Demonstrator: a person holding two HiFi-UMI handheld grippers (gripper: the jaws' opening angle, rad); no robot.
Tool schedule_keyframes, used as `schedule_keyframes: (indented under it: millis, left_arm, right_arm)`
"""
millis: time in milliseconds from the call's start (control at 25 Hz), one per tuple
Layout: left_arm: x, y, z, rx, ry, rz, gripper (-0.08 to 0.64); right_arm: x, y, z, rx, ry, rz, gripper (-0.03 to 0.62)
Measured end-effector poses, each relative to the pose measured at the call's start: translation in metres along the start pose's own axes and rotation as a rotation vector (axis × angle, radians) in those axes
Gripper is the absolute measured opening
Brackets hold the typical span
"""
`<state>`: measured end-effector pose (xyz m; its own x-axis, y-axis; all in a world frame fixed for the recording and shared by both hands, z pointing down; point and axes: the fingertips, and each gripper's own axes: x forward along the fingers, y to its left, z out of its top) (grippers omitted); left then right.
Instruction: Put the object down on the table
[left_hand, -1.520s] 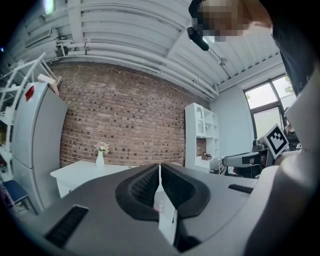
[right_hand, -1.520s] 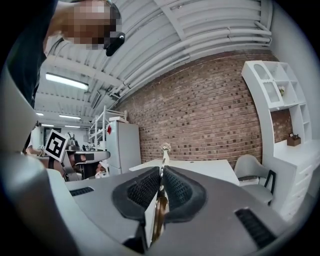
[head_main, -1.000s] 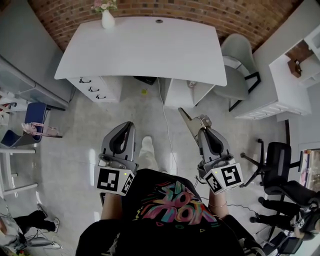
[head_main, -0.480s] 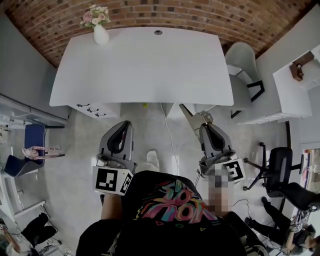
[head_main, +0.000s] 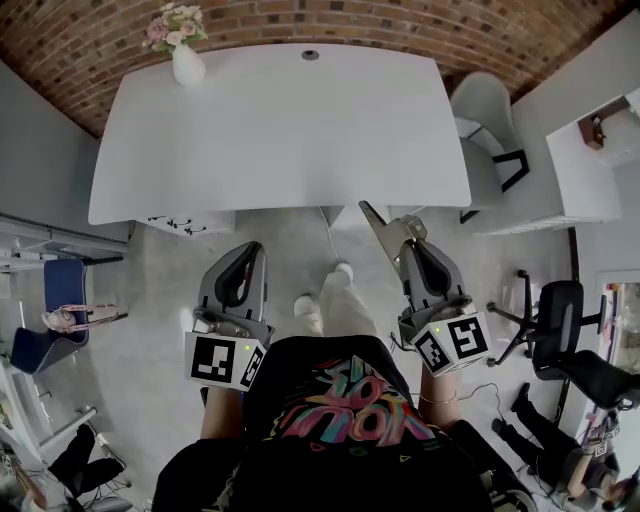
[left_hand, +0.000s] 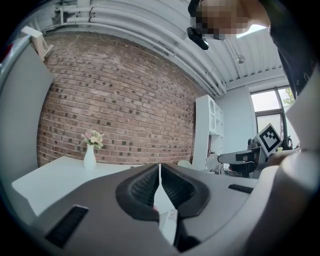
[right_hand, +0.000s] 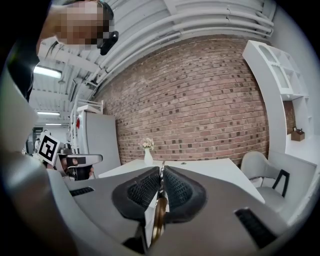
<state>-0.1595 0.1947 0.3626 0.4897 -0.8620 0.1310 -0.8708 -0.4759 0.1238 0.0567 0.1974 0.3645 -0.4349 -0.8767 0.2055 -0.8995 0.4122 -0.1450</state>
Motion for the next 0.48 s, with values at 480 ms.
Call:
schedule_keyframes:
  millis: [480]
  left_arm:
    - [0.11,0.036,0.011,0.012,0.003,0.039,0.032]
  right_arm:
    - [0.094,-0.077,0.015,0.012,0.003,0.019,0.044]
